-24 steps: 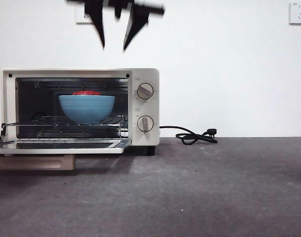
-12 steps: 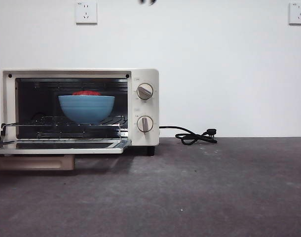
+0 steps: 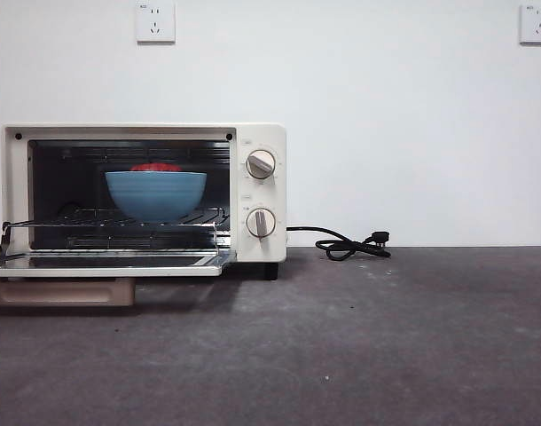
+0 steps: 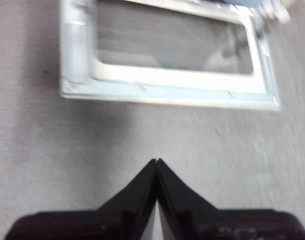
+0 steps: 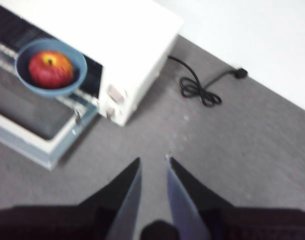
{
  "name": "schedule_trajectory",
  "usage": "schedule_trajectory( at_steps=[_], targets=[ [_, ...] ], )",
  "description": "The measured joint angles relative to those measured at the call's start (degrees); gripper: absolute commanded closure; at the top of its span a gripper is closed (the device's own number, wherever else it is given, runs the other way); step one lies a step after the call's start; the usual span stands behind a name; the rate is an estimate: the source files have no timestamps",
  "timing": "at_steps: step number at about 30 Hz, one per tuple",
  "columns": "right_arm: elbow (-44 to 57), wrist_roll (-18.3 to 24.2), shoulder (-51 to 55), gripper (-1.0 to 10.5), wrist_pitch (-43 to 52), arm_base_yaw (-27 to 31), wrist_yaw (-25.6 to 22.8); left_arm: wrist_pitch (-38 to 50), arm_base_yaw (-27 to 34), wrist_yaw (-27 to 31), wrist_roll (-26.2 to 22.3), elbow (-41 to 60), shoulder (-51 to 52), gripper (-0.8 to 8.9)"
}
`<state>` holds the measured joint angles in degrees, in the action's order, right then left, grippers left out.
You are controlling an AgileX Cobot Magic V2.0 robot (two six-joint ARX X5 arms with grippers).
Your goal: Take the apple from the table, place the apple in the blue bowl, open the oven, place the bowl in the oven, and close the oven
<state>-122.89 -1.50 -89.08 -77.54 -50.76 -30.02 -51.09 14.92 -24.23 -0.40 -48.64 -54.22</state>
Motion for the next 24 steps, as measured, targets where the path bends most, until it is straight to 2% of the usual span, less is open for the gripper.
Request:
schedule_trajectory(
  at_steps=[2,7,12,19,24],
  targets=[
    [7.17,0.02,6.14,9.5,3.13,0.0,0.0,1.86,2.19,-0.26,0.15,0.0,-2.89,8.22],
    [27.23,-0.22,22.23,9.6,12.76,0.0,0.02,5.31,4.26,-0.31,0.96,0.0,-9.53,8.22],
    [46.12,-3.72,38.51,9.6,16.04,0.0,0.02,7.43,6.91,1.6,1.07,0.0,-16.0,8.22],
    [61.07,-10.93,51.89,9.6,15.85,-0.02,0.02,8.2,9.64,-0.11,1.05,0.0,-25.9,8.22],
    [64.3,-17.46,57.86,9.6,14.99,-0.17,0.57,12.81,10.84,-6.36,1.55,0.0,-32.63,8.22]
  ],
)
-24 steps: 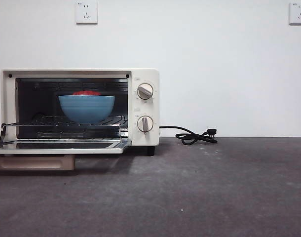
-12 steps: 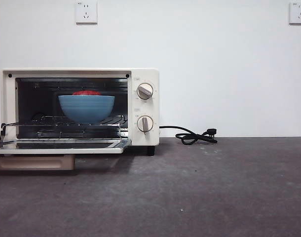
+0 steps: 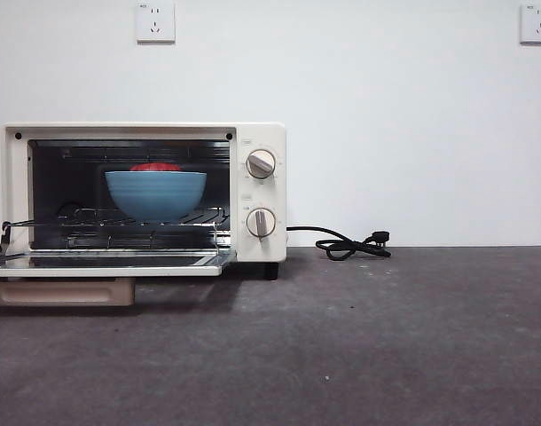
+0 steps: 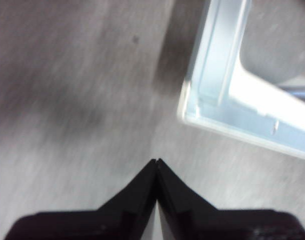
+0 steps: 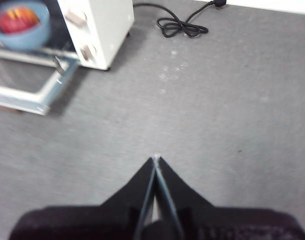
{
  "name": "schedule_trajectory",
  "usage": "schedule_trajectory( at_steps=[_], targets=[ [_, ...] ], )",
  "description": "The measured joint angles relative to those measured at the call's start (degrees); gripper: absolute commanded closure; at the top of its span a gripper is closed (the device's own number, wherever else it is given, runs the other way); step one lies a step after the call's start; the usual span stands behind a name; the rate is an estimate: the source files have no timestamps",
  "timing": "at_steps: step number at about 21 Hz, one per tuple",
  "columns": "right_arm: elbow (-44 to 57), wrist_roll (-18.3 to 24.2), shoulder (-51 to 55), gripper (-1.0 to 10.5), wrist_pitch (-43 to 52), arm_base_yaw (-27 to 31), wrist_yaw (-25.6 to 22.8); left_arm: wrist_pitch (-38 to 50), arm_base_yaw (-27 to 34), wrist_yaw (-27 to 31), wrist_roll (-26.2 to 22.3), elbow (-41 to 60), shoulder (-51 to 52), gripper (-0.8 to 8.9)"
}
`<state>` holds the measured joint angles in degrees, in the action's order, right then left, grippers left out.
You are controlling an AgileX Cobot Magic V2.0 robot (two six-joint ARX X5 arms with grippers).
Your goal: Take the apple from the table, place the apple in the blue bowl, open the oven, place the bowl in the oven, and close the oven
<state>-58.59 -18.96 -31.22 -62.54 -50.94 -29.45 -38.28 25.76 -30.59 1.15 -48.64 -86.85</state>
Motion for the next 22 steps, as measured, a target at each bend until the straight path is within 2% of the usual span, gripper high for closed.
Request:
schedule_trajectory(
  at_steps=[4,9,17,22],
  targets=[
    [0.0,-1.7,1.09,9.6,0.04,0.0,0.33,4.72,1.2,-2.56,2.16,0.0,-4.63,8.22],
    [0.0,-3.17,1.07,9.6,0.68,0.0,0.5,9.42,1.42,-10.95,4.55,0.0,-10.03,8.23],
    [0.0,-4.02,1.07,9.6,0.9,0.0,0.5,14.14,1.51,-14.01,9.4,0.0,-10.03,8.22],
    [0.0,-4.37,1.07,9.6,1.11,0.0,0.5,17.33,1.88,-22.82,13.2,-0.52,-10.05,8.22]
  ],
)
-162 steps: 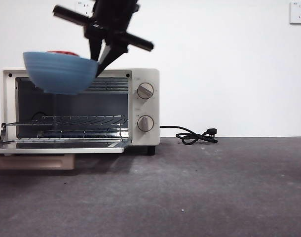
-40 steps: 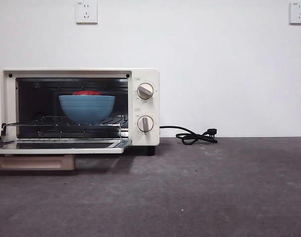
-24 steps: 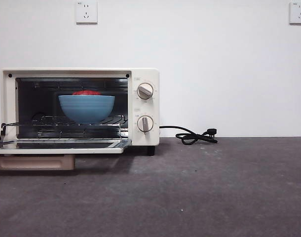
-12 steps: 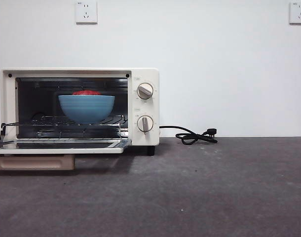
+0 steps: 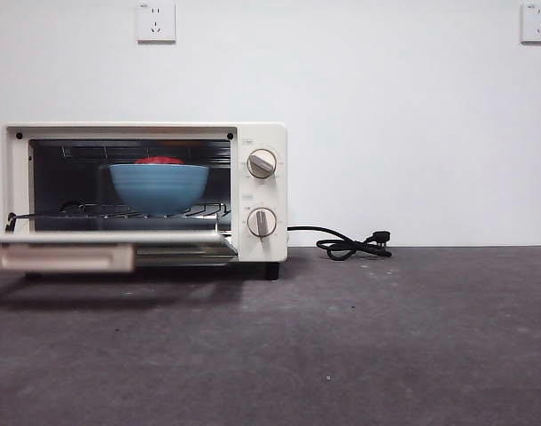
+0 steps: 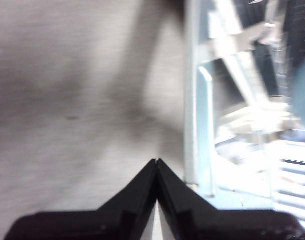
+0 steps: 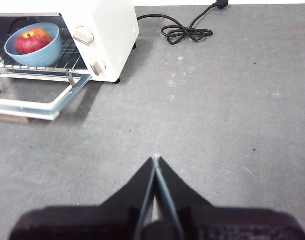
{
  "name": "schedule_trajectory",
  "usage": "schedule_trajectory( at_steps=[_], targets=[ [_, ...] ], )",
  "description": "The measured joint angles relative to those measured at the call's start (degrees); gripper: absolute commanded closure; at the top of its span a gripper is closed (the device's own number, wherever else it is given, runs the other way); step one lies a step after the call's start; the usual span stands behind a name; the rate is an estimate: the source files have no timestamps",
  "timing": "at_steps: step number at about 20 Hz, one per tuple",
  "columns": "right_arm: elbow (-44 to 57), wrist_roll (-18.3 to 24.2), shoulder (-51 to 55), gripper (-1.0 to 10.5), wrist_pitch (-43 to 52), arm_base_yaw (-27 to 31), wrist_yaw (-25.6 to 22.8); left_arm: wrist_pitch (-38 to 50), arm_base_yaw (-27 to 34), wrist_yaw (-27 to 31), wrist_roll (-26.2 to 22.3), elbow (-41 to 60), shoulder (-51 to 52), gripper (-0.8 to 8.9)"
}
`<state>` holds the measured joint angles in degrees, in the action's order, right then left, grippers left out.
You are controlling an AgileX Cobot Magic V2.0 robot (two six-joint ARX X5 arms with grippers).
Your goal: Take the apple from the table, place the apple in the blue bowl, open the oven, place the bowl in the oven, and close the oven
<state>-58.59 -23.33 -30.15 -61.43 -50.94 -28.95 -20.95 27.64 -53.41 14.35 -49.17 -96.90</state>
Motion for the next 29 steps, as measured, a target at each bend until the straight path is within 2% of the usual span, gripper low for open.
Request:
schedule_trajectory(
  at_steps=[3,13,18,23,27,29],
  targets=[
    [0.0,-0.04,0.0,9.6,1.14,0.0,0.0,-0.28,-0.02,-2.36,2.27,-2.84,0.66,8.22],
    [0.0,-0.04,0.0,9.6,1.22,0.0,0.0,-0.39,-2.45,-3.32,5.51,-18.05,5.16,8.22],
    [0.0,-0.09,0.0,9.4,1.22,0.0,-1.22,-0.39,-5.4,-3.37,5.92,-21.77,5.16,8.22],
    [0.0,-0.09,-0.02,9.4,0.98,0.0,-1.29,-1.49,-8.96,-7.58,6.16,-22.75,6.1,8.21],
    [0.0,-0.09,-0.02,9.4,0.98,0.0,-1.31,-6.45,-14.34,-6.23,2.6,-22.75,12.5,8.21],
    [0.0,-0.09,-0.04,9.4,0.98,0.0,-1.33,-10.14,-18.29,0.15,-1.75,-22.75,17.22,8.21]
  ],
)
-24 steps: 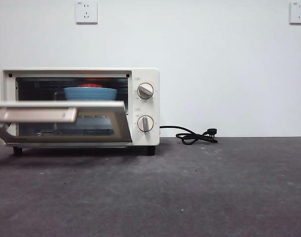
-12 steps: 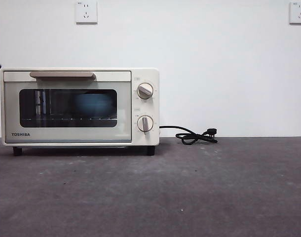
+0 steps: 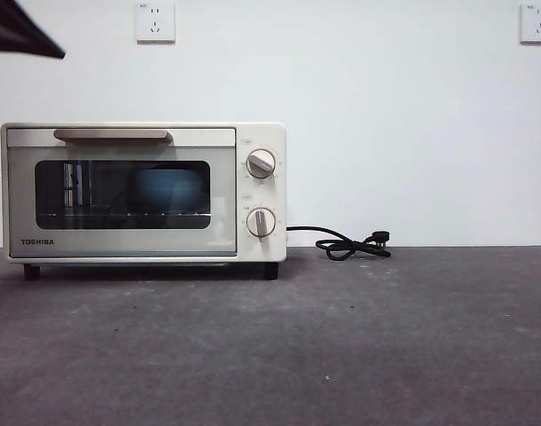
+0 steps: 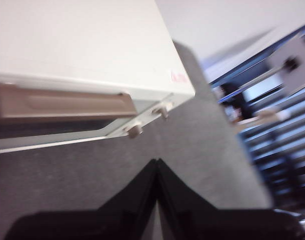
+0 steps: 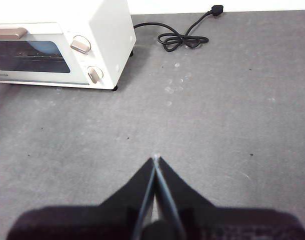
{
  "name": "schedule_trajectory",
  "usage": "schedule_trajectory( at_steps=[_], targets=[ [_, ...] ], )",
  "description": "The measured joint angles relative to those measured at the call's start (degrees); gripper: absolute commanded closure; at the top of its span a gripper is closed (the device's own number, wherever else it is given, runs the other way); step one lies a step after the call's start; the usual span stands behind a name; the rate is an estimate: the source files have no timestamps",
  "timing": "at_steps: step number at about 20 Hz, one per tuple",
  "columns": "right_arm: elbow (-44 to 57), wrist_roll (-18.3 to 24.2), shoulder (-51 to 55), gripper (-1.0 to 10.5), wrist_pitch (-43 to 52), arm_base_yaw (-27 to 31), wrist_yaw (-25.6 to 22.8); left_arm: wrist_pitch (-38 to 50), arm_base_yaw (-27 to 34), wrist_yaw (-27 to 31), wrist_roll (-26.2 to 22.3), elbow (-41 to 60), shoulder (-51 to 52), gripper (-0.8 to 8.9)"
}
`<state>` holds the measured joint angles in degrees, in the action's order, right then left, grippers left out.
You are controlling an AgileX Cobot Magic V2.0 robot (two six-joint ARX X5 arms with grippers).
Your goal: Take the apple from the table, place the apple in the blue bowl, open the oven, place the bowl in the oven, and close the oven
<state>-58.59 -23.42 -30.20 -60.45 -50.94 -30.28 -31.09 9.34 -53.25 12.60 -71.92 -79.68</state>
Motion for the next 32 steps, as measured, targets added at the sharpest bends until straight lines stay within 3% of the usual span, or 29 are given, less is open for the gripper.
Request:
schedule_trajectory(
  at_steps=[3,5,10,14,16,20,22,27,32],
  targets=[
    [0.0,0.0,0.0,9.4,-0.02,0.0,0.02,-5.46,-7.28,13.94,-7.41,0.0,7.8,8.17],
    [0.0,0.0,0.0,9.4,-0.02,0.0,0.02,-9.35,-11.98,19.63,-9.92,0.0,13.22,8.17],
    [0.0,0.0,0.0,9.4,-0.11,0.0,0.0,-13.55,-18.86,18.47,-11.32,0.0,21.2,8.17],
    [0.0,0.0,0.0,9.4,-0.39,0.0,0.0,-13.44,-19.45,18.45,-11.58,0.0,21.88,8.17],
    [0.0,0.0,0.0,9.4,-1.36,0.0,-0.02,-13.31,-19.78,21.03,-13.55,0.0,21.75,8.17],
    [0.0,0.0,0.0,9.4,-3.91,0.0,-0.07,-7.74,-19.8,32.35,-24.09,0.0,21.75,8.17],
    [0.0,-0.02,0.0,9.4,-6.12,0.0,-0.17,-3.5,-19.8,33.22,-27.21,0.0,22.14,8.17],
    [0.0,0.0,0.0,9.4,-13.29,0.0,-0.2,8.04,-18.43,33.22,-30.64,6.67,30.25,8.17],
    [0.04,0.0,0.0,9.4,-17.27,0.0,-0.24,17.16,-15.1,36.39,-31.5,27.02,42.62,8.17]
  ],
)
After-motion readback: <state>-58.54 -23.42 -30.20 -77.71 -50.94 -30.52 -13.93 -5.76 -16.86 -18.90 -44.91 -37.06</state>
